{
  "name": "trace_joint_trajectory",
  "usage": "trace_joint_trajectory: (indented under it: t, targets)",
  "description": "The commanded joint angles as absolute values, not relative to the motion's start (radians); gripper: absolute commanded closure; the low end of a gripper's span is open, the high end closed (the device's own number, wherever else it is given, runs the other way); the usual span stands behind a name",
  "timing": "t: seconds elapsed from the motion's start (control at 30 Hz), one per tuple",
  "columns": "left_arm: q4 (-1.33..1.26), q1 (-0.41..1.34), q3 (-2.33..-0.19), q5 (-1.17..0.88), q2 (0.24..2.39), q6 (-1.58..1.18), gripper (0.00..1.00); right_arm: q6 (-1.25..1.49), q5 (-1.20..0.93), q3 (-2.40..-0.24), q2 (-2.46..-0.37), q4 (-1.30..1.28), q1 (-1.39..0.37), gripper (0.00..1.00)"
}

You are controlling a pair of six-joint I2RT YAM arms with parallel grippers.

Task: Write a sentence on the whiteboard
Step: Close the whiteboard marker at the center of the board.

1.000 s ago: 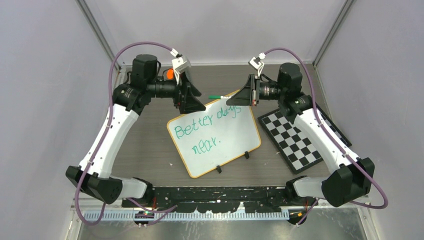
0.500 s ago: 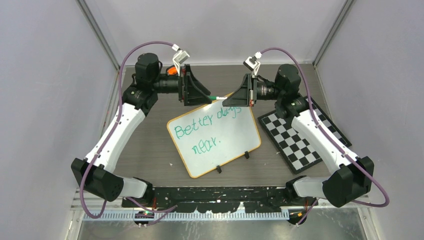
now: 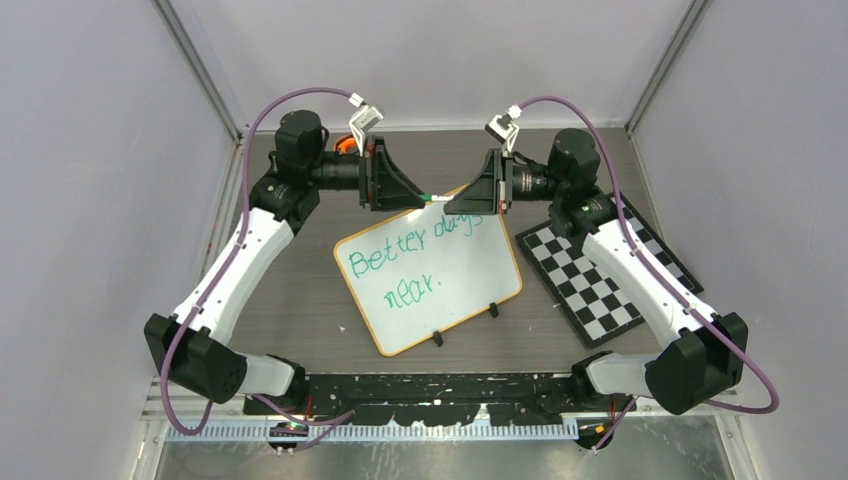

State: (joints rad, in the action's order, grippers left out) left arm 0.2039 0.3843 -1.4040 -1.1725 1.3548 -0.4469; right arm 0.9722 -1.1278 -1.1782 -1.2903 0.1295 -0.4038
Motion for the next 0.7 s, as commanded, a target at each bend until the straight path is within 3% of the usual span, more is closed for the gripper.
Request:
trace_joint_trajectory:
  t: [0.0,0.23,0.47,0.67]
  targets:
    - [0.159,0.391,-1.377,-1.201,1.317,-0.444,0.7,0.946,-1.129,-1.204,-1.29,0.116,-0.41,1.0]
    - [0.159,0.409,-1.377,-1.195,1.315,-0.447,1.0,0.83,-1.117,-1.233,-1.298,-0.027,-0.429,1.0]
    - [0.094,0.456,-1.36,-1.21,1.344,-0.559,1.0,0.585,-1.085,-1.313,-1.311,-0.293,-0.494,1.0]
    - [-0.298,0.469,-1.27,-1.238,1.382,-0.921,1.0,0.339,-1.024,-1.401,-1.324,-0.525,-0.561,1.0]
